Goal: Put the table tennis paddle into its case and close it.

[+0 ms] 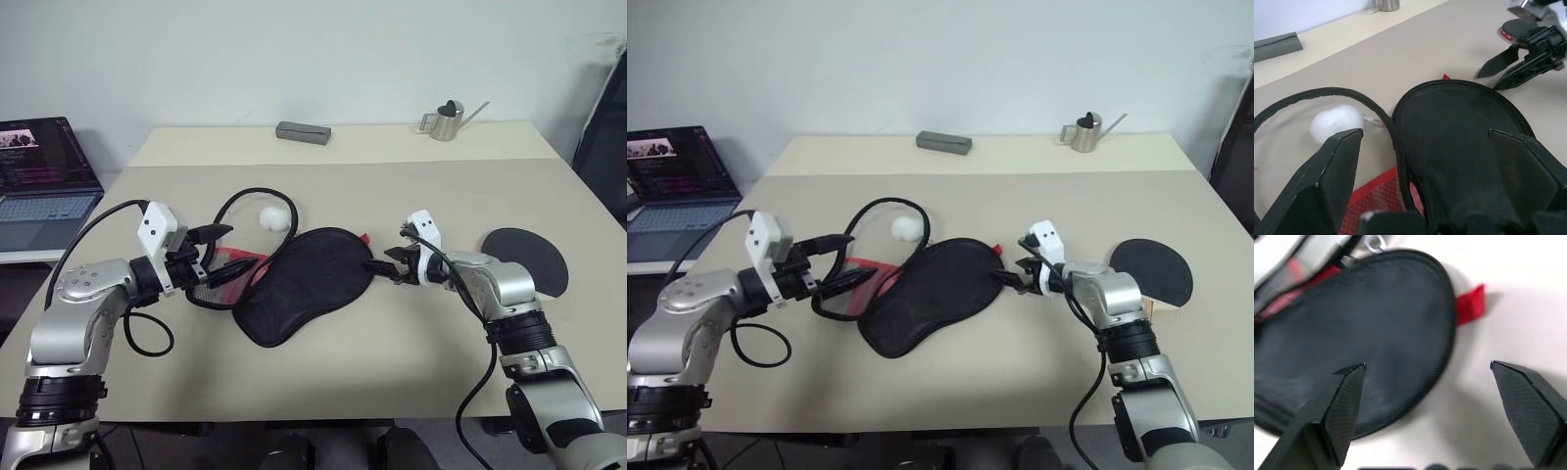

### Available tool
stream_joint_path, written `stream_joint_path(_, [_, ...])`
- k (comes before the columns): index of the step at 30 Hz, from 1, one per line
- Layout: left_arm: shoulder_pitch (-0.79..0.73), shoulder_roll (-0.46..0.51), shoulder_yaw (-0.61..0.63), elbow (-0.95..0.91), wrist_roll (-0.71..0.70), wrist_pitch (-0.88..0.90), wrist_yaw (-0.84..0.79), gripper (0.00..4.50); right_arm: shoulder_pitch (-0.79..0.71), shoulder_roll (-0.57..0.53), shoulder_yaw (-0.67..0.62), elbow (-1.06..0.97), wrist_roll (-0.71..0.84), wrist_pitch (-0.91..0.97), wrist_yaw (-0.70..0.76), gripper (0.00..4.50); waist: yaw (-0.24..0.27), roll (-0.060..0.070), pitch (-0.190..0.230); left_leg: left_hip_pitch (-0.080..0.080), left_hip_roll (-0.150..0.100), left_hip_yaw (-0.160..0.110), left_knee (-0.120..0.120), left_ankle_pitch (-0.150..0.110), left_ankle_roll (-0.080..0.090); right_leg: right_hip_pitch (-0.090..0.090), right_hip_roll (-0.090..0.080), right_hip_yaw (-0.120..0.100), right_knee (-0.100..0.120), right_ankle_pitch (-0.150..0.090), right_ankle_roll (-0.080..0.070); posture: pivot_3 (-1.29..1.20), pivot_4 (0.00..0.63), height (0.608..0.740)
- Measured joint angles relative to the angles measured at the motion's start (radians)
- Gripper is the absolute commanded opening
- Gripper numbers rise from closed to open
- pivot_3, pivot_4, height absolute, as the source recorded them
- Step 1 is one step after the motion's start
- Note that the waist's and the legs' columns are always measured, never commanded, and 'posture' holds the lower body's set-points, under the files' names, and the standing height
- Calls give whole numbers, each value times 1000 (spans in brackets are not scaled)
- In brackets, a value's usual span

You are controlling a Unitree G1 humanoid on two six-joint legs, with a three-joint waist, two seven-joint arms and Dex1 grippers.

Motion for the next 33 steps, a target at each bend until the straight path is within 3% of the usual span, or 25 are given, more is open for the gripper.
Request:
stream_joint_path(18, [0,-15,-1,0,5,-7,6,4500,6,72,102,-60,-66,-12,13,4459,-4,-1,0,0,0,0,0,0,0,-1,1,1,0,0,0,0,150,740])
stream_joint_path(21, [0,-20,-2,0,7,-8,11,4500,6,73,103,-60,-74,-13,13,3836,-5,-1,0,0,0,-1,0,0,0,-2,1,1,0,0,0,0,150,740])
stream_joint_path(31, [9,-20,-2,0,12,-12,21,4500,6,61,117,-60,-87,-26,17,257,-4,-1,0,-1,0,0,0,0,0,-4,1,1,1,0,-1,0,150,740])
stream_joint_path(33, [11,-20,-4,0,12,-12,21,4500,5,57,125,-60,-100,-44,31,21,-4,-1,0,-1,0,0,0,0,0,-4,1,1,1,0,-1,0,150,740])
